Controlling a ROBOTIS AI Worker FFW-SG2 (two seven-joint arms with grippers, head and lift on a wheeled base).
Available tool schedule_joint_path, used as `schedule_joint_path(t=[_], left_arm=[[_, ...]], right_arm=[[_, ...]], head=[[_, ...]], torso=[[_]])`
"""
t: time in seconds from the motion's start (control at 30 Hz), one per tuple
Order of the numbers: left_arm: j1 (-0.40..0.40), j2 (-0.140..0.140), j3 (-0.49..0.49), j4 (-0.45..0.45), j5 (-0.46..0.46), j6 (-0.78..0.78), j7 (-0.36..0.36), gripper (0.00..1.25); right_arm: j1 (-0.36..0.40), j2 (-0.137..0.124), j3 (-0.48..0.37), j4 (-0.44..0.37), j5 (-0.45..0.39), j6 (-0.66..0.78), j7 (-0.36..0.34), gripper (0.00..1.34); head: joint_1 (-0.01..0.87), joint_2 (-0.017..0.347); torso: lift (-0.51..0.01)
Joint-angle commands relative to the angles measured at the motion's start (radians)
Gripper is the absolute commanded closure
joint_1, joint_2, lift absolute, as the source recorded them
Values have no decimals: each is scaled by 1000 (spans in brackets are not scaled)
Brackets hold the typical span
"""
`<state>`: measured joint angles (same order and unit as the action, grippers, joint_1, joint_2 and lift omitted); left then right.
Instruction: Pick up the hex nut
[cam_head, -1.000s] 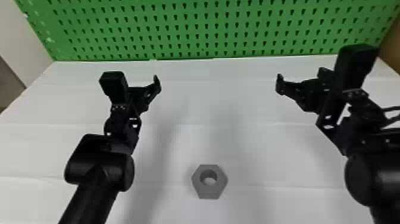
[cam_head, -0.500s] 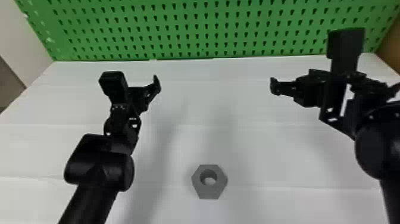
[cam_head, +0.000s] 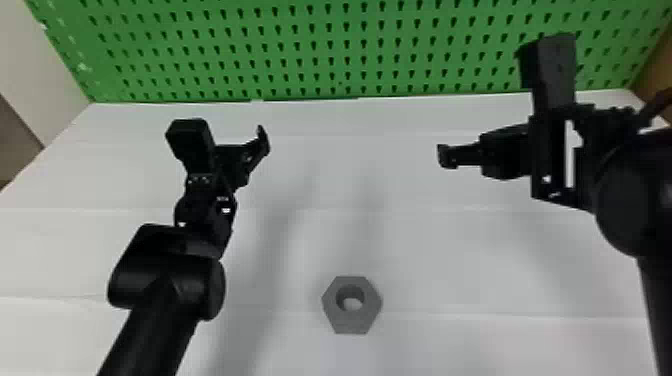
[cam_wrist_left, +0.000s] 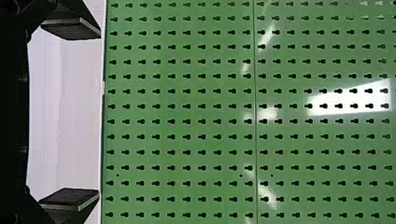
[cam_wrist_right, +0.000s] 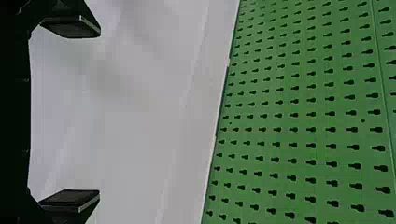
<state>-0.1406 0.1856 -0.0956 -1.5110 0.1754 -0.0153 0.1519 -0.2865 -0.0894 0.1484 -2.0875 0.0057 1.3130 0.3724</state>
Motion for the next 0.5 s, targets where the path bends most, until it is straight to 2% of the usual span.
schedule_joint_path(t=[0.0,0.17,0.3,0.47], left_arm=[[-2,0,-1,0,-1,0,0,90],[-4,0,-3,0,-5,0,0,90],[-4,0,1,0,-7,0,0,90],[-4,0,1,0,-8,0,0,90]], right_arm=[[-36,-15,36,1,-1,78,11,88],[-53,-13,56,4,-3,141,16,90],[-63,0,66,15,-1,203,16,98],[-85,-3,106,38,-10,255,16,98]], head=[[785,150],[785,150],[785,150],[785,150]], torso=[[-80],[-80],[-80],[-80]])
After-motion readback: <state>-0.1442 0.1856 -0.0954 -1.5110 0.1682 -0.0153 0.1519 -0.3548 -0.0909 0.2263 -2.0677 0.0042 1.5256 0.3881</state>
